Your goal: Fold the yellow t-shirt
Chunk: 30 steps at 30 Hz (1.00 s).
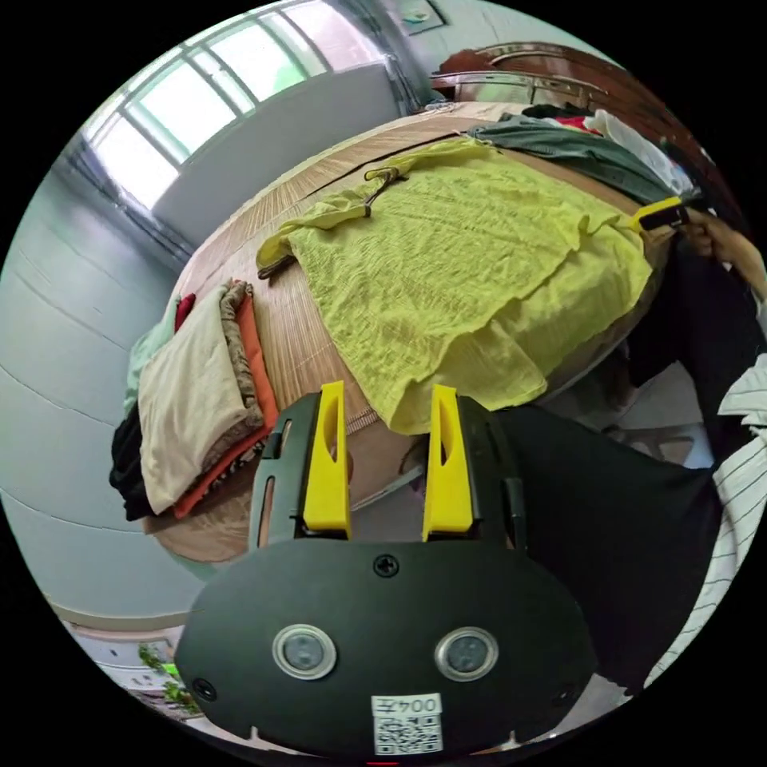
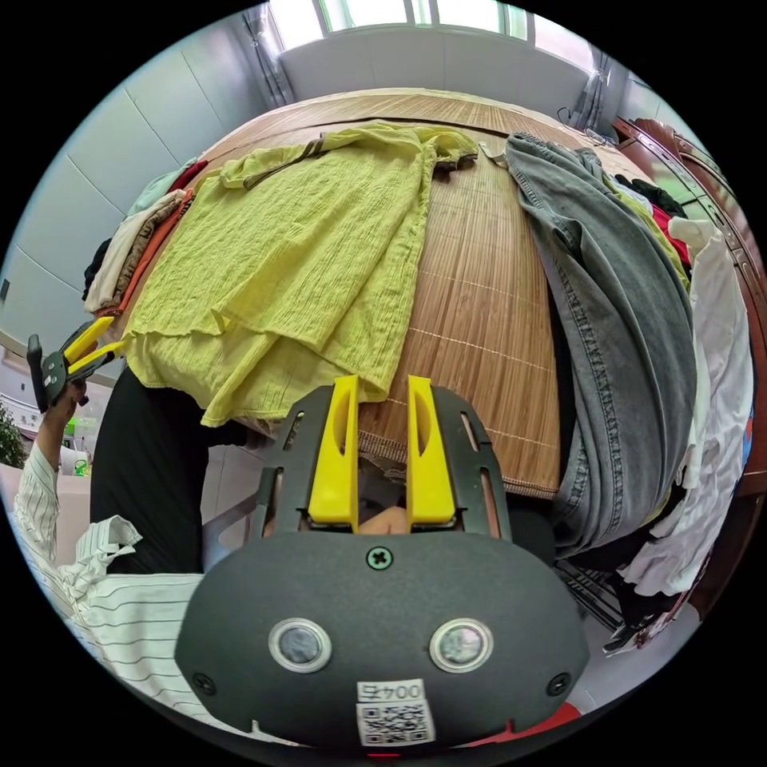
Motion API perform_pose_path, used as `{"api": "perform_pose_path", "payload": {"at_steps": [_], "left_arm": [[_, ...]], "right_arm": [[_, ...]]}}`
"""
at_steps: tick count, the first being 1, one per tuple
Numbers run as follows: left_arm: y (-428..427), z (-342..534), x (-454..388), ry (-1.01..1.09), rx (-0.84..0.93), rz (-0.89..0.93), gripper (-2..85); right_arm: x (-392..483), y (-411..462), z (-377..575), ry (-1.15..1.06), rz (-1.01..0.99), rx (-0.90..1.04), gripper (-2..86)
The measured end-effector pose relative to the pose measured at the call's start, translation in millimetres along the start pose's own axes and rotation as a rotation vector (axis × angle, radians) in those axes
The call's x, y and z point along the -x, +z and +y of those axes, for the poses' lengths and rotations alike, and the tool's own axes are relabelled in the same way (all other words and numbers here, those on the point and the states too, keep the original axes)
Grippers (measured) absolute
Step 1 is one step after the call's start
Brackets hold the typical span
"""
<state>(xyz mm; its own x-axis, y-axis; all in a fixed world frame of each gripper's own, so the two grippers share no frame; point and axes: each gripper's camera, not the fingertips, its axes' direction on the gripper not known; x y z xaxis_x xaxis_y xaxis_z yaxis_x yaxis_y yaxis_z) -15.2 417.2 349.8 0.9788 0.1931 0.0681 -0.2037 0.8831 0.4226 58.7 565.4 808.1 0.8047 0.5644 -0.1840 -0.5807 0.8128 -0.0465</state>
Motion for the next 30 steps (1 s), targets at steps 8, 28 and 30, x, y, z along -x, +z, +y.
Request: {"api": "perform_pose_path", "payload": {"at_steps": [8, 28, 30], "left_arm": [[17, -23, -25, 0.199, 0.024, -0.029, 9.5], [25, -12, -22, 0.263, 0.029, 0.005, 6.8], [27, -8, -18, 0.228, 0.017, 0.017, 6.2]], "right_arm": [[-3, 2, -5, 0.033, -0.036, -0.01, 8.7], [-12, 5, 0, 0.087, -0.083, -0.023, 7.7], [-11, 5, 1, 0.089, -0.08, -0.025, 7.6]]}}
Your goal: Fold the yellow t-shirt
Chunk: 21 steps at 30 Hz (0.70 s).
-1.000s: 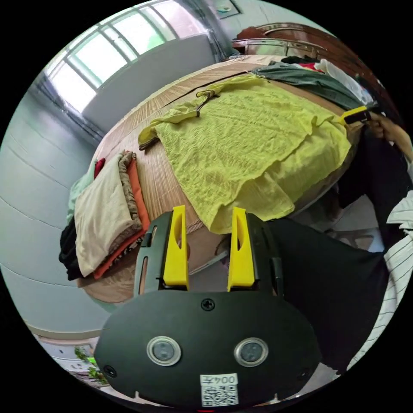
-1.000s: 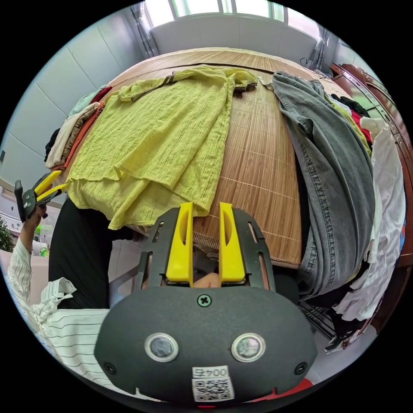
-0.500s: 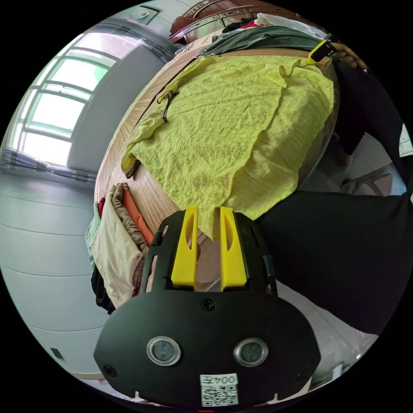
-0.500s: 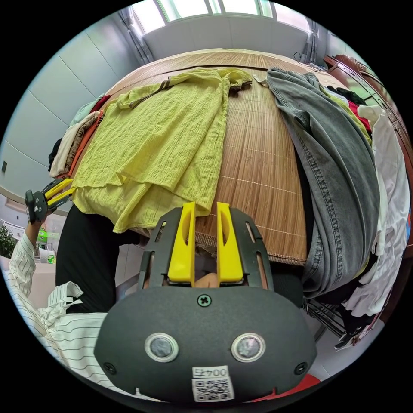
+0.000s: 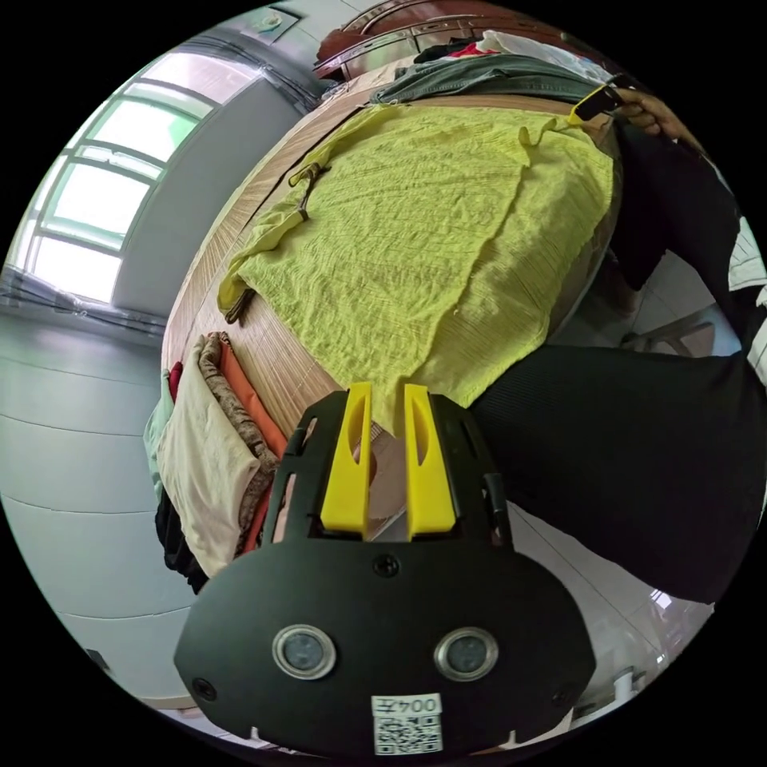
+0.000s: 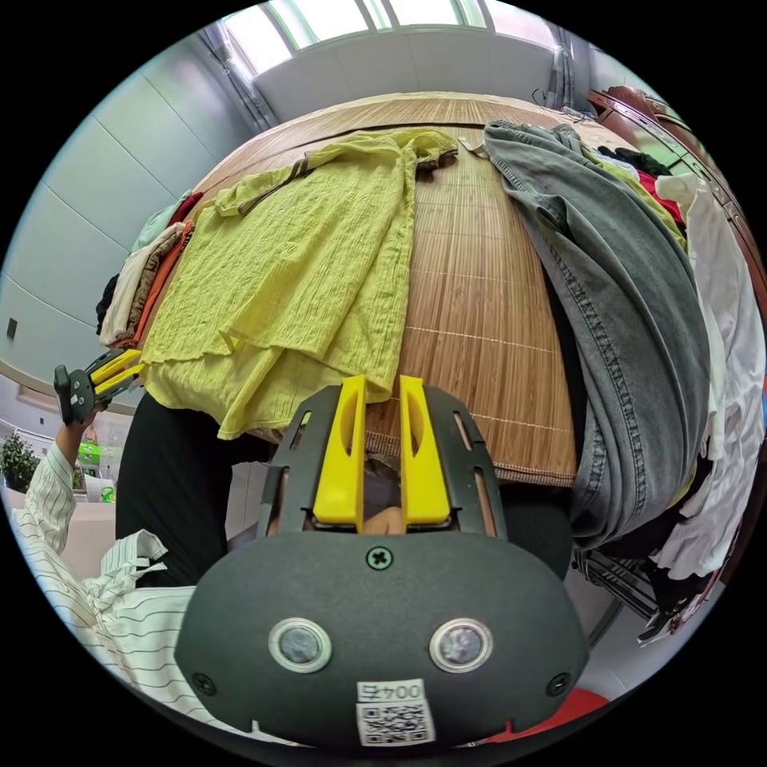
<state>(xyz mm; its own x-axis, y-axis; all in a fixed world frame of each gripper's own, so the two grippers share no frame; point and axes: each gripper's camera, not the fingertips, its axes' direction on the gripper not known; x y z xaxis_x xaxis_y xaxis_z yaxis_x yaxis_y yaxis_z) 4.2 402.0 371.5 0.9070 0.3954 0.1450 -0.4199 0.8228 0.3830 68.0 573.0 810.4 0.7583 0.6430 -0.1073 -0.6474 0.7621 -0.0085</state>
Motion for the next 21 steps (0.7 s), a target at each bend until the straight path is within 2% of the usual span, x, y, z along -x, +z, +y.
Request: {"api": "perform_pose_path", "payload": {"at_steps": [11, 16, 21], "left_arm": [[12, 21, 6, -0.062, -0.016, 0.024, 1.3], [-6, 62, 38, -0.266, -0.107, 0.072, 0.8], [-25, 135, 87, -0.613, -0.276, 0.226, 0.7]], "right_arm": [[1, 1, 12, 0.026, -0.037, -0.006, 8.2], [0, -1, 25, 0.028, -0.066, -0.028, 9.4], [7, 0, 35, 0.046, -0.09, -0.068, 10.4]]}}
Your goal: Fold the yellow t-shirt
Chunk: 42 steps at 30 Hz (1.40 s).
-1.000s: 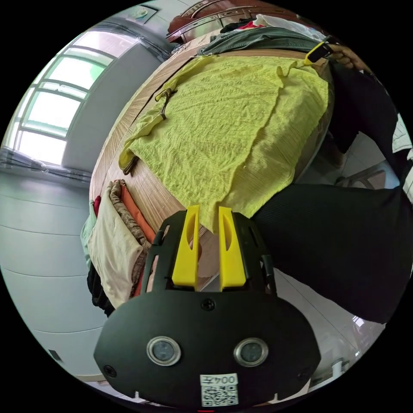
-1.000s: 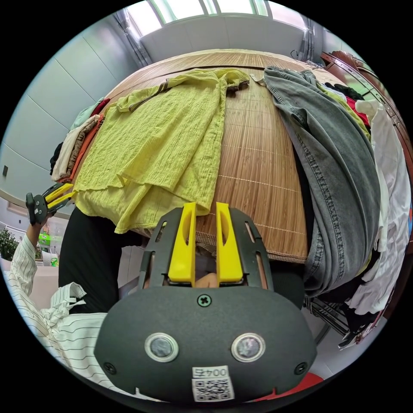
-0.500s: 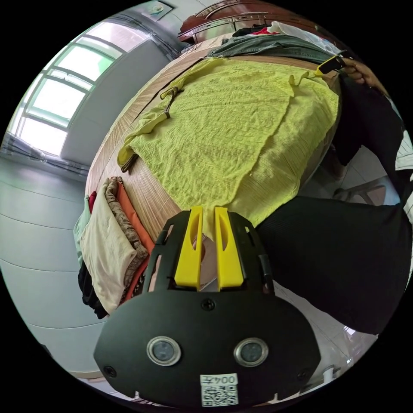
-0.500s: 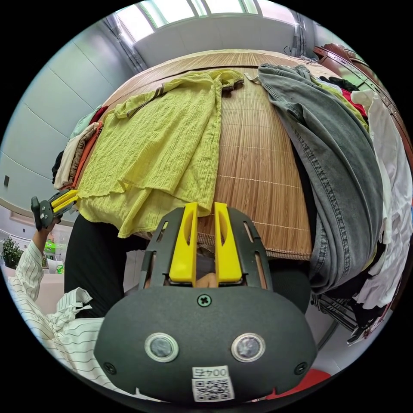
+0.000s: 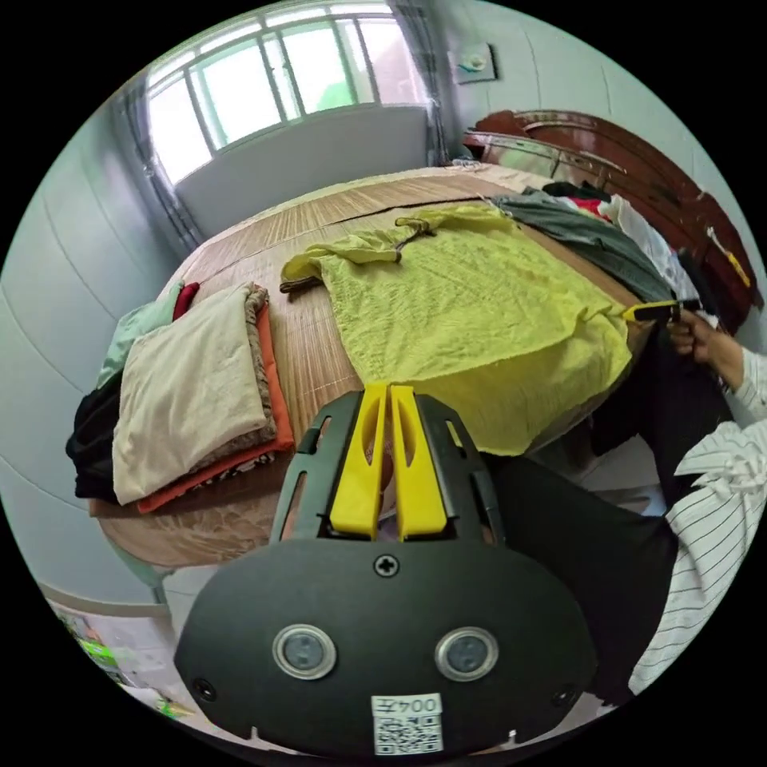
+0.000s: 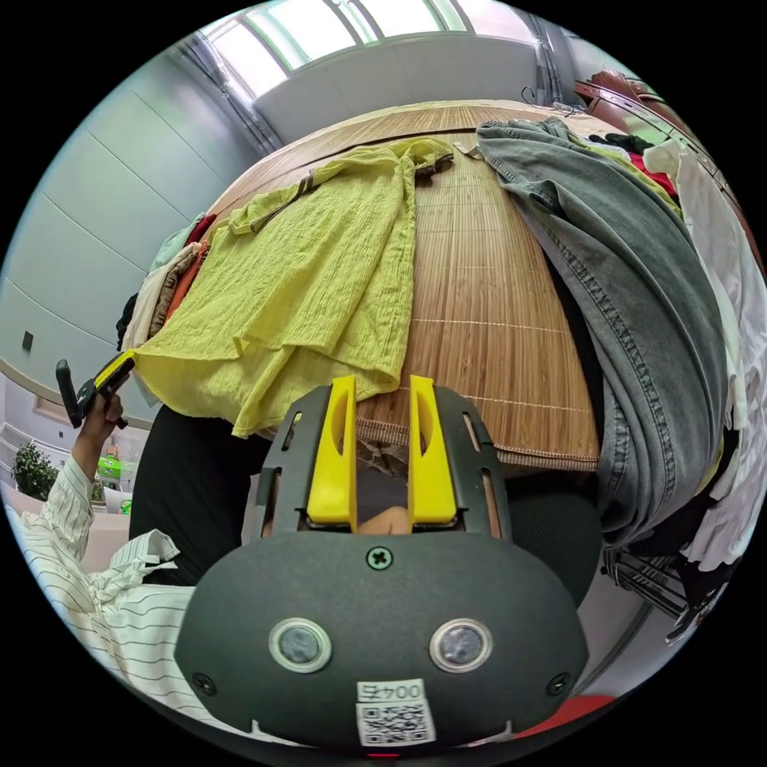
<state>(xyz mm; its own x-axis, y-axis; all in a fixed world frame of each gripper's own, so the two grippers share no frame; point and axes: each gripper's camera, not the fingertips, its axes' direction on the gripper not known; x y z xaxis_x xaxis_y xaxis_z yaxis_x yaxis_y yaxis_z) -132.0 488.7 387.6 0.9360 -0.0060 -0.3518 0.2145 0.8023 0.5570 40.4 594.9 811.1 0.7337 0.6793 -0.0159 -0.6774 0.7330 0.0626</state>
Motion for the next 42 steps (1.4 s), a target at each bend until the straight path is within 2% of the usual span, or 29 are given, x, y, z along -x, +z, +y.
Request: {"api": "perform_pose_path", "payload": {"at_steps": [6, 10, 15, 16, 19, 26, 29, 39, 42], "left_arm": [[-32, 40, 68, -0.334, -0.186, 0.157, 0.7], [-38, 59, 91, -0.398, -0.207, 0.165, 0.6], [-45, 82, 113, -0.428, -0.188, 0.18, 0.6], [-45, 85, 115, -0.429, -0.18, 0.178, 0.6], [-39, 104, 125, -0.459, -0.143, 0.187, 0.7], [-37, 125, 140, -0.517, -0.121, 0.204, 0.7], [-39, 121, 142, -0.498, -0.11, 0.2, 0.7], [-44, 111, 150, -0.492, -0.118, 0.215, 0.8], [-45, 107, 151, -0.491, -0.117, 0.218, 0.8]], "right_arm": [[34, 9, 8, -0.009, 0.185, -0.045, 8.3], [49, 11, 17, -0.042, 0.228, -0.064, 1.6], [46, -27, 21, -0.135, 0.363, -0.172, 0.4], [43, -28, 21, -0.172, 0.394, -0.128, 0.8], [32, -22, 23, -0.196, 0.29, 0.03, 3.8], [39, -16, 21, -0.128, 0.166, 0.138, 10.5], [50, -12, 21, -0.133, 0.229, 0.115, 10.8], [64, -11, 33, 0.102, 0.279, -0.036, 7.7], [78, -8, 44, 0.08, 0.302, -0.089, 2.9]]}}
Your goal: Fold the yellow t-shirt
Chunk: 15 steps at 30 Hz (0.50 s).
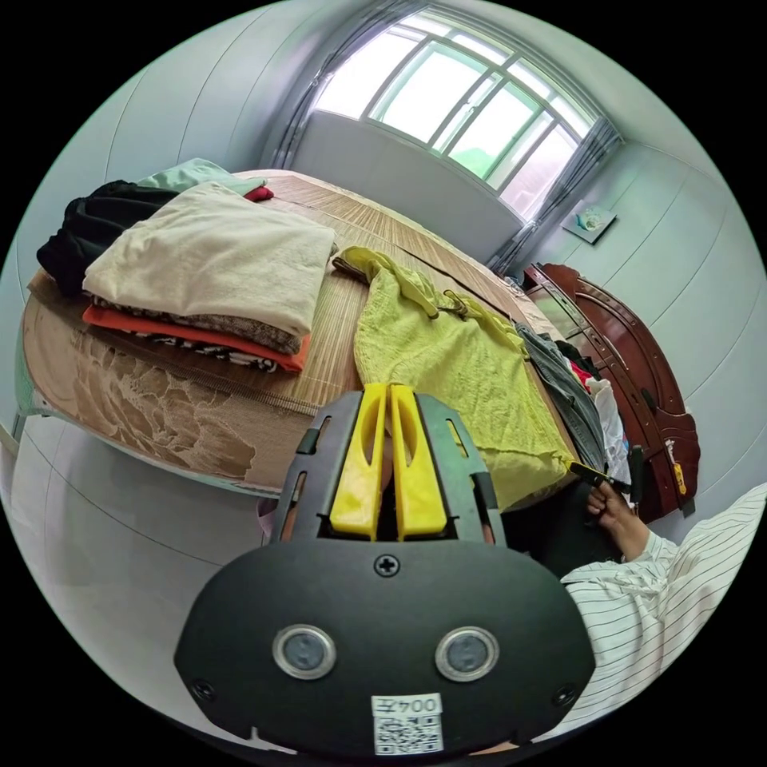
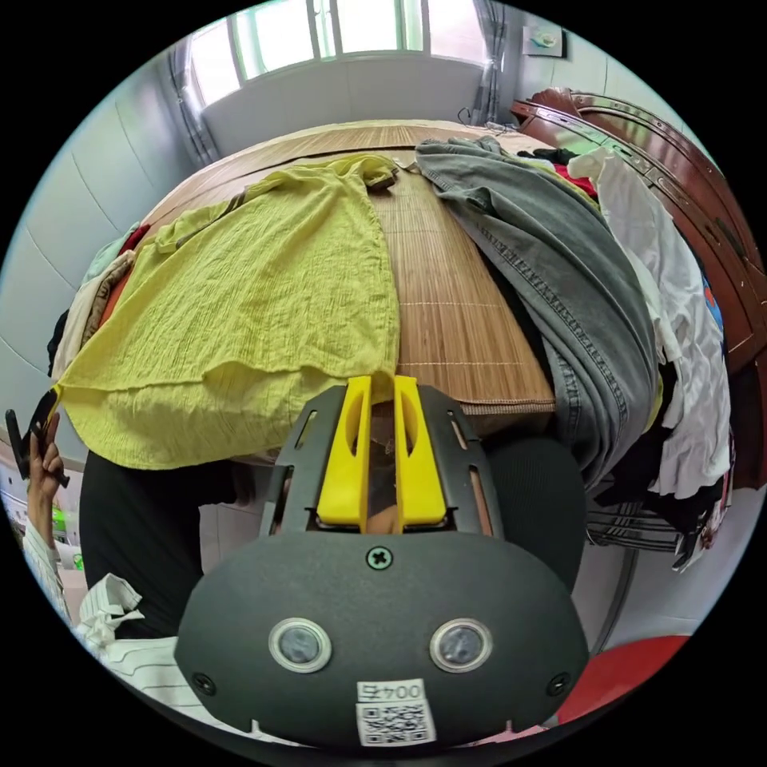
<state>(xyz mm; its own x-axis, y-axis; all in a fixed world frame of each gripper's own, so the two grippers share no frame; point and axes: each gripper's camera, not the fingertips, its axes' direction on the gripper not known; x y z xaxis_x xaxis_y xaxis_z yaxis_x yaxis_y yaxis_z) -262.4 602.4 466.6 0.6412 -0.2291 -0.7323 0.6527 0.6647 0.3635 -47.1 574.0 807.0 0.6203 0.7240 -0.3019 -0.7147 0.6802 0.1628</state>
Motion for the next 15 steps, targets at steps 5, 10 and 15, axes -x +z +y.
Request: {"api": "perform_pose_path", "payload": {"at_steps": [5, 10, 15], "left_arm": [[-12, -11, -3, 0.02, -0.019, -0.012, 0.8], [-11, -15, 1, 0.007, -0.003, -0.013, 0.8], [-6, -19, -5, 0.008, 0.009, -0.008, 0.7]], "right_arm": [[-2, -20, -5, -0.063, 0.069, -0.056, 1.0], [-19, -25, -13, -0.16, 0.057, 0.06, 7.9], [0, -27, -9, -0.362, 0.138, 0.102, 10.1]]}}
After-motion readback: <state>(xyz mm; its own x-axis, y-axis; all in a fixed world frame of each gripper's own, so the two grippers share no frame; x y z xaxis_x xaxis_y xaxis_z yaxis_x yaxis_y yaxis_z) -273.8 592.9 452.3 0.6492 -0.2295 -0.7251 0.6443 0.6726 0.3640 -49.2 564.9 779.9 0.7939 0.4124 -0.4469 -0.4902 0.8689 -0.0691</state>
